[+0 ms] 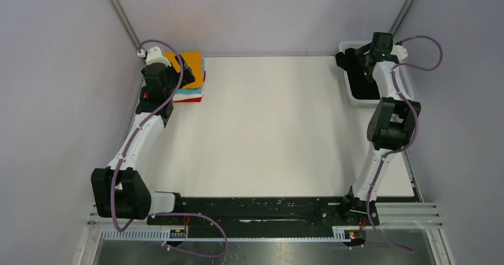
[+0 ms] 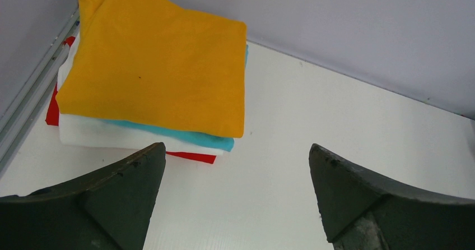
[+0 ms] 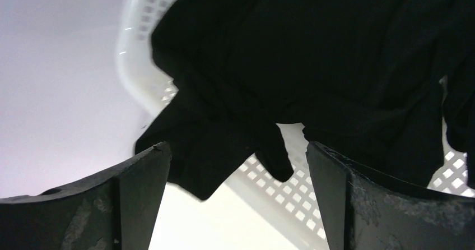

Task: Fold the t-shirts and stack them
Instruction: Grab crumpled tshirt from bin with the right arm

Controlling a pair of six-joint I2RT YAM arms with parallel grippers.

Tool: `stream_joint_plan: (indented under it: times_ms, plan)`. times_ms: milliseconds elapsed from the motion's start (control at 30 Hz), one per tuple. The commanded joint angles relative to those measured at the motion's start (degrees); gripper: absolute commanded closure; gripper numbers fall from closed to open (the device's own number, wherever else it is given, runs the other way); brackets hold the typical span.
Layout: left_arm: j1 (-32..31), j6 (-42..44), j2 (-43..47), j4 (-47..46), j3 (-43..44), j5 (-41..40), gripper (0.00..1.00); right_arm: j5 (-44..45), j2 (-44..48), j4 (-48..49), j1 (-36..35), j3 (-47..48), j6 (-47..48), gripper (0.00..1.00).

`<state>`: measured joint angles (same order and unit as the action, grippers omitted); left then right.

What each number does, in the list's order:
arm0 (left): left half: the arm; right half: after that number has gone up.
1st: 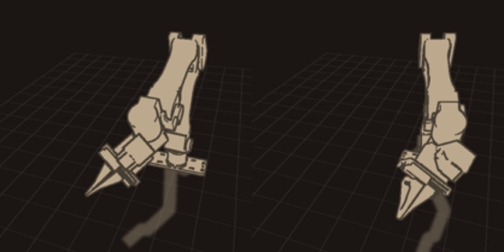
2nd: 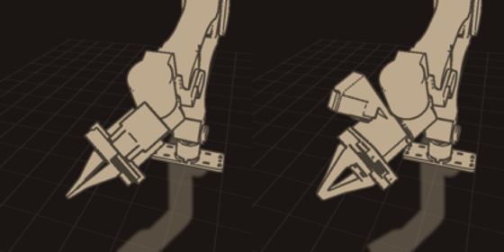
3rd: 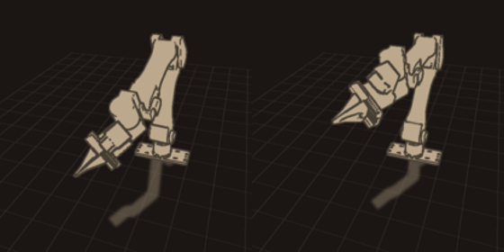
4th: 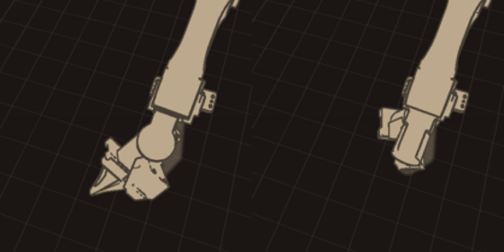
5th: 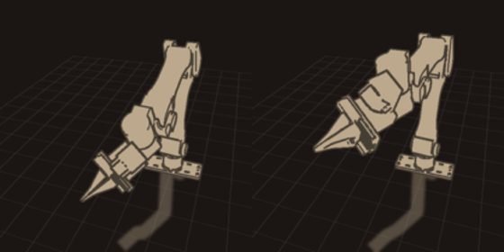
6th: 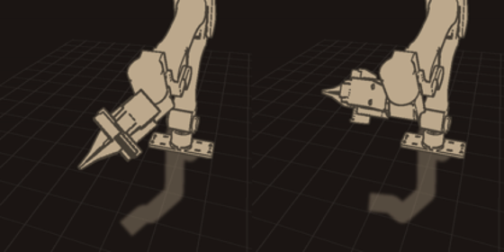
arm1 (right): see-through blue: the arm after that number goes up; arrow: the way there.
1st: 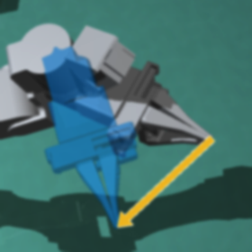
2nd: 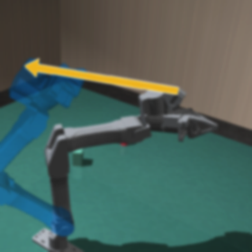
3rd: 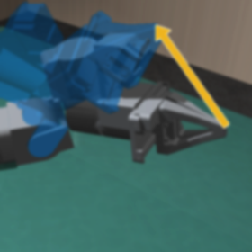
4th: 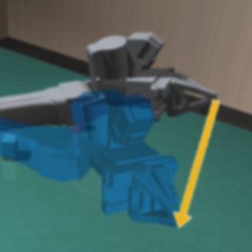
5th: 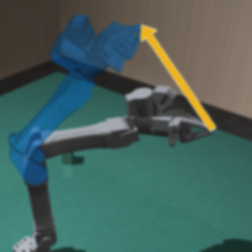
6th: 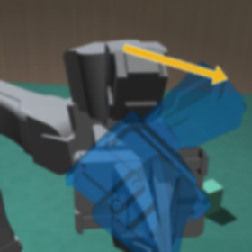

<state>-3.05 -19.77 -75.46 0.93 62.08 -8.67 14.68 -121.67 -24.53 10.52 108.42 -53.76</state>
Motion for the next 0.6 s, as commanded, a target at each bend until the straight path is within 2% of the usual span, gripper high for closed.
stream_joint_plan:
  times_ms: [0, 400, 567]
  plan:
    - [0.1, -1.2, -1.6, 0.9, 3.9, -2.1, 0.01, 2.5, -6.7, -5.4, 0.2, 8.9, -10.0, 0.0]
    - [0.0, -3.3, -5.4, 3.7, 8.0, -2.5, 0.01, 0.7, -27.4, -8.5, -0.1, 31.1, -23.8, 0.0]
    - [0.0, -3.8, -6.6, 5.1, 9.3, -3.4, 0.01, 3.3, -32.7, -2.7, -0.1, 34.5, -27.2, 0.01]
